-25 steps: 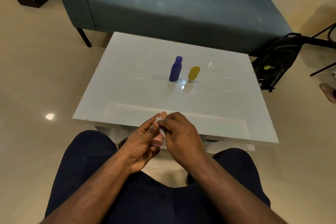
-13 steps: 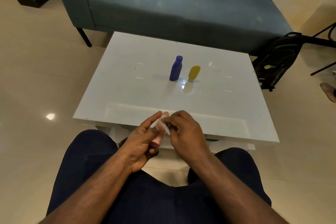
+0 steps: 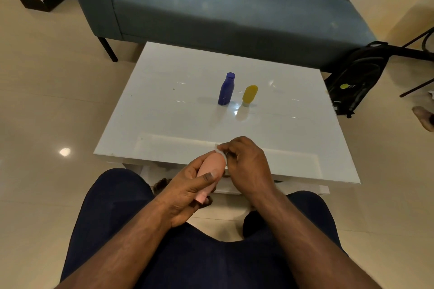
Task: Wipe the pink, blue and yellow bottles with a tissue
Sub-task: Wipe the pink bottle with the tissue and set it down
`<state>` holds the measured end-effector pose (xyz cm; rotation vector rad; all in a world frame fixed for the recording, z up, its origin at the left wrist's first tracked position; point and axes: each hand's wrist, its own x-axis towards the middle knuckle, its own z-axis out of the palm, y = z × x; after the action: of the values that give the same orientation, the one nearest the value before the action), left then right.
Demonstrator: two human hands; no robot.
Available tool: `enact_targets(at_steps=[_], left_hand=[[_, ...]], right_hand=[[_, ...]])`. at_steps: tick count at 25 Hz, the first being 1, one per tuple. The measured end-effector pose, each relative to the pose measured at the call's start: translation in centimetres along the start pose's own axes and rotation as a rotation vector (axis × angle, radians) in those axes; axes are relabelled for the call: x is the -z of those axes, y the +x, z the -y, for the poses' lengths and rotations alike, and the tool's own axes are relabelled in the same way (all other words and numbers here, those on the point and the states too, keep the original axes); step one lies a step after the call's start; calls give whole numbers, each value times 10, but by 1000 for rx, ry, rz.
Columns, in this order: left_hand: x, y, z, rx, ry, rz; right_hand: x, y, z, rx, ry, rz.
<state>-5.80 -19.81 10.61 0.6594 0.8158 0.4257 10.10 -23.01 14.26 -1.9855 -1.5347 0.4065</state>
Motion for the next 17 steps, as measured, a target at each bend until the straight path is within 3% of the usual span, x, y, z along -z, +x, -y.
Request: enact_targets(at_steps=[8, 15, 17], left_hand=[[0, 4, -2, -32, 41, -36], [-2, 1, -3, 76, -105, -94], [1, 1, -4, 71, -132, -55]], right_hand=[[-5, -22, 14, 78, 78, -20], [-7, -3, 9, 18, -45, -7], [-13, -16, 22, 79, -34, 45]])
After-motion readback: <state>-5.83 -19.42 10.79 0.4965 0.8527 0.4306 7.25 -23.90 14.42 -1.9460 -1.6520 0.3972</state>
